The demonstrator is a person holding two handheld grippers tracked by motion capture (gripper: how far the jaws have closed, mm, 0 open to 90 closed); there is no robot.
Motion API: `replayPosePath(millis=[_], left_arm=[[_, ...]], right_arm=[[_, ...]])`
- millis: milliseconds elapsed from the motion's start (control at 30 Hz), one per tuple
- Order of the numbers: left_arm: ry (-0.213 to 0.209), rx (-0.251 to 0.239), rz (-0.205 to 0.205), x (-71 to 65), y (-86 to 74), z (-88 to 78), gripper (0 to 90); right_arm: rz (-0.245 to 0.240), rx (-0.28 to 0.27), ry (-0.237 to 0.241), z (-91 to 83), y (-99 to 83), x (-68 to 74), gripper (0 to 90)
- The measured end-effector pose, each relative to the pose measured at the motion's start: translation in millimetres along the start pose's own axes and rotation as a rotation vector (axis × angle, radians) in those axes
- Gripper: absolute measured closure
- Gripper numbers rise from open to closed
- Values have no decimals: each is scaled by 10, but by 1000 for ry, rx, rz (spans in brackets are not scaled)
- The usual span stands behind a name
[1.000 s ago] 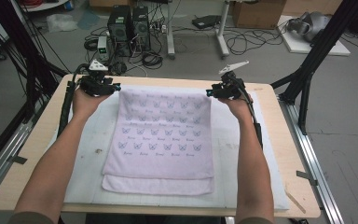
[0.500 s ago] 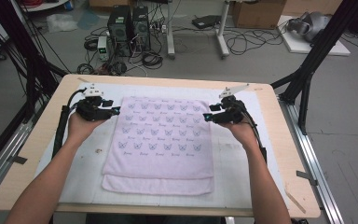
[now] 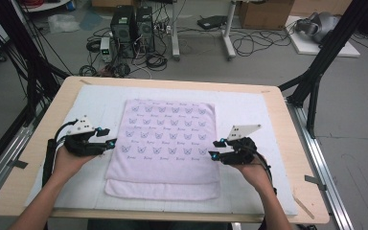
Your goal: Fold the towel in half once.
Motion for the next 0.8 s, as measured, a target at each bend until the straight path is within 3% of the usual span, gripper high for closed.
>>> replayPosePath(millis=[133, 333, 467, 800], left_arm=[[-42, -9, -27, -134, -128, -110, 504], [-77, 11, 8, -329, -221, -186, 525], [-123, 25, 21, -434, -267, -186, 551], [-188, 112, 0, -445, -479, -150, 601]], right_arm=[[11, -10, 26, -27, -184, 144, 550], [2, -19, 45, -55, -295, 316, 550], [5, -17, 68, -56, -340, 372, 544], [6, 37, 86, 6, -485, 423, 612]])
Point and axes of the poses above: each handheld gripper's, and its own axes: z roughly forward along the jaws, y roughly out of its top, x roughly to its left, the point moved 1 cm from there along z, roughly forward along the jaws, and after that the axes turned 13 degrees about -x, right-handed, at the moved point
